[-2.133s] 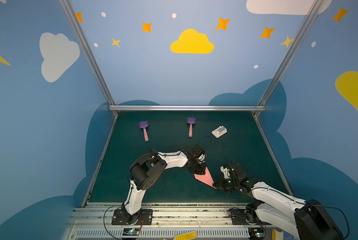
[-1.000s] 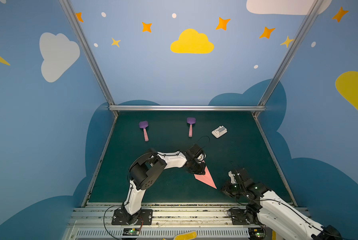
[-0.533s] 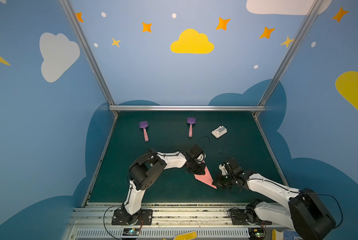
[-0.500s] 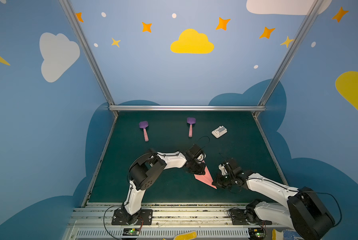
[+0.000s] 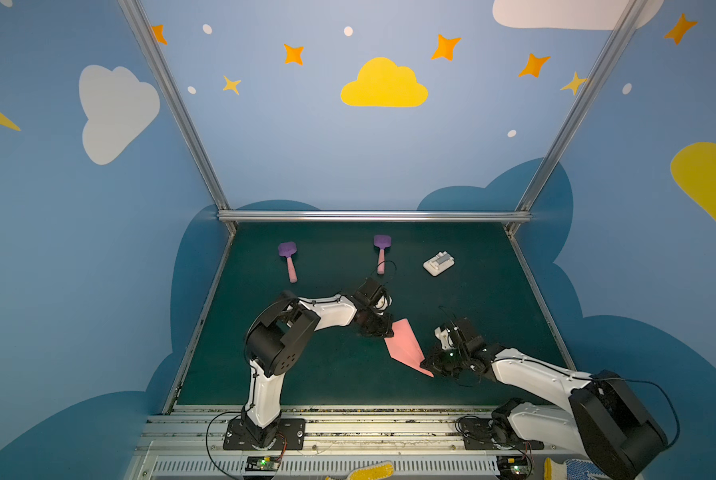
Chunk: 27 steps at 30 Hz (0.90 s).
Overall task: Fold a paper plane with a square sheet of paper (fold left side to right side)
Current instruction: 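Open both grippers and lift them away from the folded pink sheet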
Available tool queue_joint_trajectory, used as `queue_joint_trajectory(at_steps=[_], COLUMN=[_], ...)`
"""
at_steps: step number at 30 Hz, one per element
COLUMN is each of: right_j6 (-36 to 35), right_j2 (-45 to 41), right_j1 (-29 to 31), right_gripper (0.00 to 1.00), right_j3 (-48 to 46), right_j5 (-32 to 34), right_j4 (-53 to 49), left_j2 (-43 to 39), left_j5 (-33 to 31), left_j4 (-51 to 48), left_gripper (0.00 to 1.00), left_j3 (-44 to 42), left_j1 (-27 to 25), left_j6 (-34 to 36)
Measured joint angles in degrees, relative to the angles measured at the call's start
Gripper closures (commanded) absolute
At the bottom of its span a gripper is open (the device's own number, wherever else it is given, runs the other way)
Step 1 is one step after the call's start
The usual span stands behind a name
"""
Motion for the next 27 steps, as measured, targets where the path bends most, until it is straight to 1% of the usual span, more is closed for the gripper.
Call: queue_joint_trajectory(at_steps=[7, 11, 12, 13, 14, 15, 16, 17, 19, 20, 22, 27], right_j6=[0.42, -0.76, -1.2, -1.73, -2.1, -3.06, -3.89, -4.87, -7.13, -8.24, -10.75, -16.11], right_j2=[-0.66, -1.99, -2.67, -3.54, -4.44, -5.14, -5.66, -5.79, -4.63, -3.37, 0.26, 10.19], right_j1=[0.0, -0.74, -1.14, -1.66, -2.23, -2.71, -3.43, -4.26, -6.19, -6.99, -8.41, -10.23], right_gripper=[1.0, 1.0, 0.96, 0.84, 0.72, 0.63, 0.56, 0.53, 0.49, 0.48, 0.48, 0.47], right_j3=[-0.5, 0.2, 0.83, 1.77, 2.91, 3.91, 5.35, 6.82, 9.64, 10.93, 13.27, 16.55], right_j5=[-0.07, -0.52, -0.5, -0.52, -0.55, -0.55, -0.79, -1.27, -2.78, -3.52, -5.4, -11.17], right_j4=[0.61, -1.84, -3.21, -4.5, -5.53, -5.97, -6.38, -6.47, -6.43, -6.27, -6.25, -4.5], left_j2=[-0.44, -2.29, -2.8, -3.61, -4.55, -5.46, -6.67, -7.96, -10.38, -11.43, -12.81, -14.56], left_j5=[-0.13, -2.21, -2.73, -3.37, -3.58, -3.63, -3.58, -3.45, -3.1, -2.91, -2.64, -2.1], left_j4=[-0.33, -2.69, -3.41, -4.24, -4.9, -5.33, -5.46, -5.42, -5.29, -5.09, -4.74, -4.15], left_gripper=[0.96, 0.96, 0.96, 0.95, 0.92, 0.89, 0.84, 0.8, 0.74, 0.7, 0.65, 0.64], left_j3=[-0.37, -1.05, -1.05, -1.05, -1.07, -1.11, -1.38, -1.81, -2.97, -3.74, -5.07, -8.09], left_j1=[6.67, 11.08, 11.78, 12.37, 12.55, 12.52, 12.28, 11.98, 11.32, 10.84, 9.99, 7.78], left_j6=[1.2, 1.68, 1.73, 1.73, 1.68, 1.68, 1.66, 1.4, 0.44, -0.04, -1.11, -3.56])
